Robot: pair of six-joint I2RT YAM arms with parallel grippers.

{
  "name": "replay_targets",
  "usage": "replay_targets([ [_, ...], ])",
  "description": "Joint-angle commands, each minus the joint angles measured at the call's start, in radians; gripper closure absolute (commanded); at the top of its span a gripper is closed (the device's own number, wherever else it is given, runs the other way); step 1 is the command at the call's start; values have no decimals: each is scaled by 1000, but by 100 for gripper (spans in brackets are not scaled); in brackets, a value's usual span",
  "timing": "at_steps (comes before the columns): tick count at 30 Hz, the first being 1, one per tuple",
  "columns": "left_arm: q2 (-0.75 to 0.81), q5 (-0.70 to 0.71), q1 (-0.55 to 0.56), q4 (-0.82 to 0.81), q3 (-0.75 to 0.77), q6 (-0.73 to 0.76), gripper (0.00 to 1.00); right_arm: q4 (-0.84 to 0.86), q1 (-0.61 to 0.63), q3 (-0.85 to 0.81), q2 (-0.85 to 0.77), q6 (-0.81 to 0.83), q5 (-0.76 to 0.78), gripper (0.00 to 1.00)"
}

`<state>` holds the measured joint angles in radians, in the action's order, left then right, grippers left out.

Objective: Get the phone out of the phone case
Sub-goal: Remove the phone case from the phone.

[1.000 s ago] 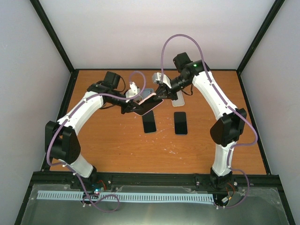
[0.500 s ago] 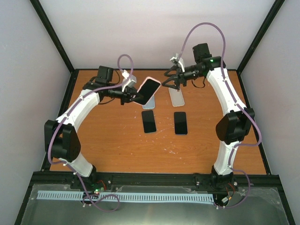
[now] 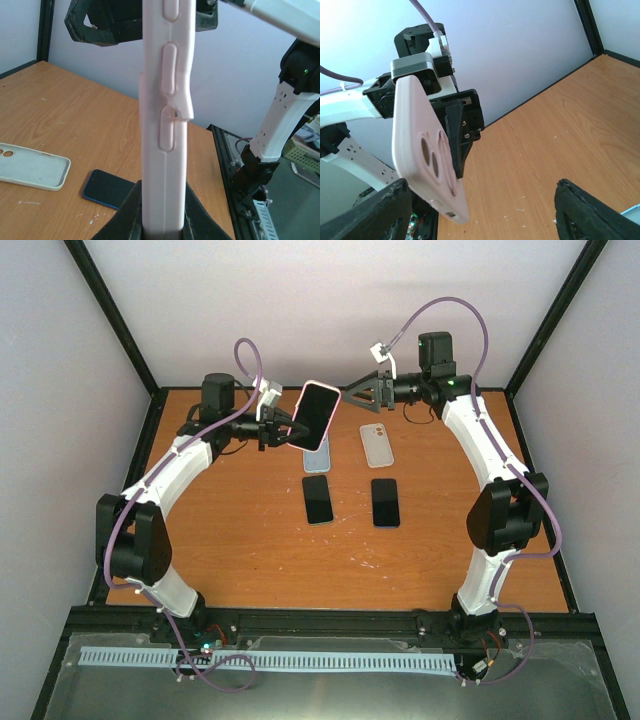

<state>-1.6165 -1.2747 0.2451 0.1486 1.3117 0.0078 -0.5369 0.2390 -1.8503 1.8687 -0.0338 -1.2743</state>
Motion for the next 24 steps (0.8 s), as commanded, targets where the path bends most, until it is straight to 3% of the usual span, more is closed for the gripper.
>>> replay_targets([
  [1, 17, -57, 23, -137, 6, -106, 95, 163, 43, 11, -28, -200, 5, 28],
  [7, 18, -28, 37, -149, -19, -142, 96, 212, 62, 42, -57, -203, 6, 34],
  [18, 29, -54, -10, -225, -74, -243, 97, 193, 20, 120, -117, -125, -33, 35],
  [24, 13, -68, -8, -273, -79, -284, 97, 403, 39, 211, -138, -275, 7, 37],
])
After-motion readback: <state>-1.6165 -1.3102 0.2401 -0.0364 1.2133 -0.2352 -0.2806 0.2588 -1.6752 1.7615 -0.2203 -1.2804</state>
